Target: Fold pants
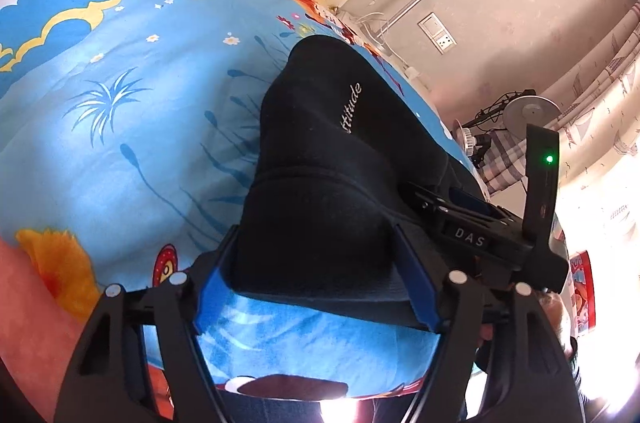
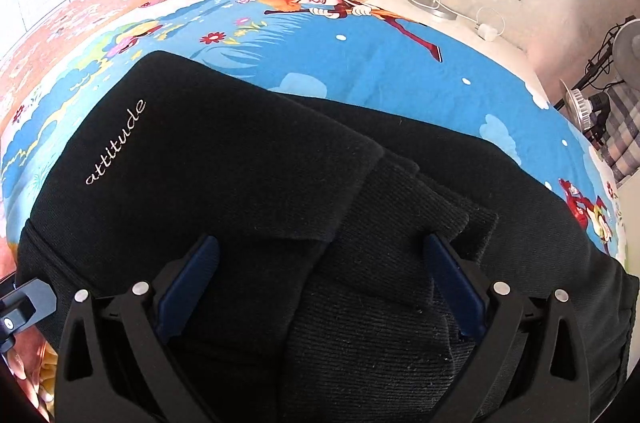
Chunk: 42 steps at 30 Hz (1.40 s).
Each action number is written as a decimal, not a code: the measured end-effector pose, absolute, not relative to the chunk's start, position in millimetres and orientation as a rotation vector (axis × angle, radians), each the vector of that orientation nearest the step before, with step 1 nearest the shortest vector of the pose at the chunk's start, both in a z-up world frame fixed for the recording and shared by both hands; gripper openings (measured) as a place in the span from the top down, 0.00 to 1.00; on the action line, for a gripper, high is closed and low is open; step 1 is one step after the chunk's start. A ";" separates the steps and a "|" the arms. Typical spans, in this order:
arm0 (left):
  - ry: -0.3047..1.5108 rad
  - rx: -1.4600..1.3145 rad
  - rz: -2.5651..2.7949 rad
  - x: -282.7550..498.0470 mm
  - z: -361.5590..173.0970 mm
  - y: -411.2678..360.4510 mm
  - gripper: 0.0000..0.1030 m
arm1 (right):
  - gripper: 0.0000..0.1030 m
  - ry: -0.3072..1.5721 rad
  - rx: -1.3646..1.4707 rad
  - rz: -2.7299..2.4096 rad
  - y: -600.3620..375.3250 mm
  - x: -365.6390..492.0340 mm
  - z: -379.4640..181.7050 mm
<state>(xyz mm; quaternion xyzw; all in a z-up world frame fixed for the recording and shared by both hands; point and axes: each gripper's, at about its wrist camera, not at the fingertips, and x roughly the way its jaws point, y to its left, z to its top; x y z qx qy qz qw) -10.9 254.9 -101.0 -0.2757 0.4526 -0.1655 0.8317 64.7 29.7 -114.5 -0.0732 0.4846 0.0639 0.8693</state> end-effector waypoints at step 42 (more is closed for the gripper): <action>0.983 -0.777 -0.345 -9.8 -101.9 265.7 0.62 | 0.32 1.065 -0.064 0.164 3.4 79.2 -107.8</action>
